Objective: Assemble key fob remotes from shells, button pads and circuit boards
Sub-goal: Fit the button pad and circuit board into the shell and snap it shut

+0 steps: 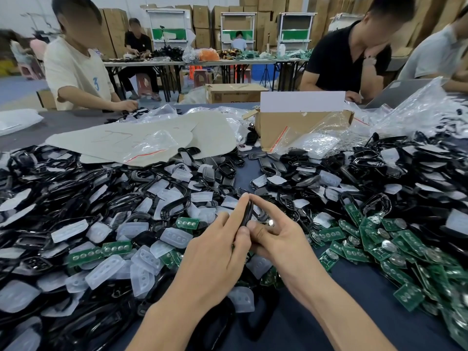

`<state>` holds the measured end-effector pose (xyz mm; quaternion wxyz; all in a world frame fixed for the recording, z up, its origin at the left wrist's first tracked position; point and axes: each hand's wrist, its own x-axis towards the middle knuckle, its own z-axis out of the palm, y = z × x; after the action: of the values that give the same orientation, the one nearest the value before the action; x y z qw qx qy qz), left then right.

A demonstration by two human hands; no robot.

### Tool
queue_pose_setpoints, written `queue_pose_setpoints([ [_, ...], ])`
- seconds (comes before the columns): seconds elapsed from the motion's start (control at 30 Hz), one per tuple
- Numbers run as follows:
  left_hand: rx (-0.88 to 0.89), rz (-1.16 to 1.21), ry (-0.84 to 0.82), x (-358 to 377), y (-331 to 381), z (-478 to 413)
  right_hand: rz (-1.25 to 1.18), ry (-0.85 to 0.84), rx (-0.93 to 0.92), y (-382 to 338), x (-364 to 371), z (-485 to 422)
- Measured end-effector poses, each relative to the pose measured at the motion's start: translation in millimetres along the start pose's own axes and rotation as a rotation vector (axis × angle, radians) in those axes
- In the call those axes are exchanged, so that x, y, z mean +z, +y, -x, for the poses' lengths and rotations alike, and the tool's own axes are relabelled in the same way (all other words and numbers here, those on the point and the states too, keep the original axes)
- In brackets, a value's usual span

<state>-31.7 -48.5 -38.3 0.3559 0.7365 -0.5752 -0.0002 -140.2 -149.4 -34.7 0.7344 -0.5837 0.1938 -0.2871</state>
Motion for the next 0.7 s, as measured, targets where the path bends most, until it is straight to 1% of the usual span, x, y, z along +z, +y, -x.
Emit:
queue_pose_setpoints([
  [0.1,0.045,-0.089,-0.034,-1.2,-3.1,-0.2,-0.076,0.003,0.048,-0.2,-2.9,-0.9],
  [0.17,0.070,-0.102,-0.040,-0.4,-7.3,0.6,-0.134,0.003,0.069,-1.0,-3.6,-2.9],
  [0.23,0.050,-0.011,-0.027,1.7,-10.3,0.5,-0.222,0.012,0.087,-2.0,-3.8,-5.3],
  [0.33,-0.025,0.270,0.057,5.4,-7.3,-1.1,-0.366,0.064,0.098,-3.5,-3.9,-7.9],
  [0.4,-0.064,0.372,0.104,7.0,-3.8,-1.5,-0.451,0.097,0.116,-5.2,-3.8,-8.7],
  [0.53,-0.126,0.485,0.161,6.0,-2.3,-1.6,-0.575,0.115,0.168,-8.9,-5.2,-6.2],
  [0.7,-0.167,0.500,0.177,3.5,1.1,-1.4,-0.623,0.104,0.192,-10.2,-4.4,-4.7],
])
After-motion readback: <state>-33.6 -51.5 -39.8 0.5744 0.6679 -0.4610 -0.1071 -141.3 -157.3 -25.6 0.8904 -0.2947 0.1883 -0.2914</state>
